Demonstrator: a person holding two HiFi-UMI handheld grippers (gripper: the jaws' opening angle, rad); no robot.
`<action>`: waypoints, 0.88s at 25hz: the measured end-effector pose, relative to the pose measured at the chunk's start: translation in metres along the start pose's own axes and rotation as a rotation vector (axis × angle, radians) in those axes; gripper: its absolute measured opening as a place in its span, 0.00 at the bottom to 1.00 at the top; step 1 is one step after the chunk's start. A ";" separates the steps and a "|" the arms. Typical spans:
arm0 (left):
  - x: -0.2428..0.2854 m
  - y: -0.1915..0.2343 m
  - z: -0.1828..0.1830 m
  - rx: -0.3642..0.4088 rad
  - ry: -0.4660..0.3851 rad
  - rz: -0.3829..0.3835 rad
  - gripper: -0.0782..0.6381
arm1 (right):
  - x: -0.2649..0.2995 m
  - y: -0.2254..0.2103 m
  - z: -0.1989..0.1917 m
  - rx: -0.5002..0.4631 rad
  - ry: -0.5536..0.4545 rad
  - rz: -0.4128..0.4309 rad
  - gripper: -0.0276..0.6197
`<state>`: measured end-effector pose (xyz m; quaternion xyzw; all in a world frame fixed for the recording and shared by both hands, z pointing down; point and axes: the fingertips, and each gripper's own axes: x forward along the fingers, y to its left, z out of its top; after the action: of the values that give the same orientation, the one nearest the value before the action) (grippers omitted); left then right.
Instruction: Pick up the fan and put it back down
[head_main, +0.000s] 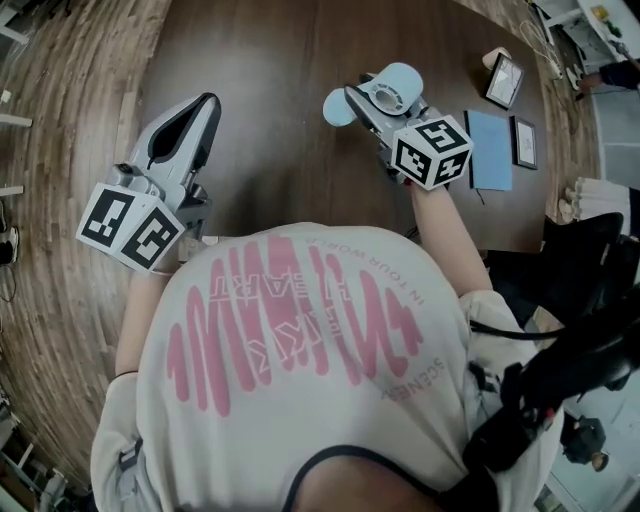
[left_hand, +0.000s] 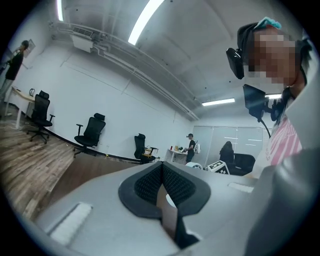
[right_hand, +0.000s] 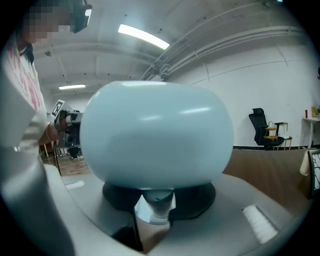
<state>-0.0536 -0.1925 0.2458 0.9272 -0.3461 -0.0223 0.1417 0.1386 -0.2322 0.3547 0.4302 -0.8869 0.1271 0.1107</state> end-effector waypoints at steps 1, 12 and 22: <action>-0.005 0.002 -0.003 -0.007 0.006 0.011 0.14 | 0.006 0.000 -0.007 -0.016 0.023 -0.005 0.26; -0.021 0.015 -0.021 -0.025 0.048 0.095 0.14 | 0.047 0.000 -0.064 -0.143 0.181 0.000 0.26; -0.019 0.027 -0.027 -0.039 0.052 0.134 0.14 | 0.058 -0.003 -0.089 -0.157 0.221 0.037 0.26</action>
<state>-0.0814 -0.1934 0.2782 0.8992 -0.4032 0.0047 0.1698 0.1138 -0.2482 0.4565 0.3872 -0.8843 0.1060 0.2385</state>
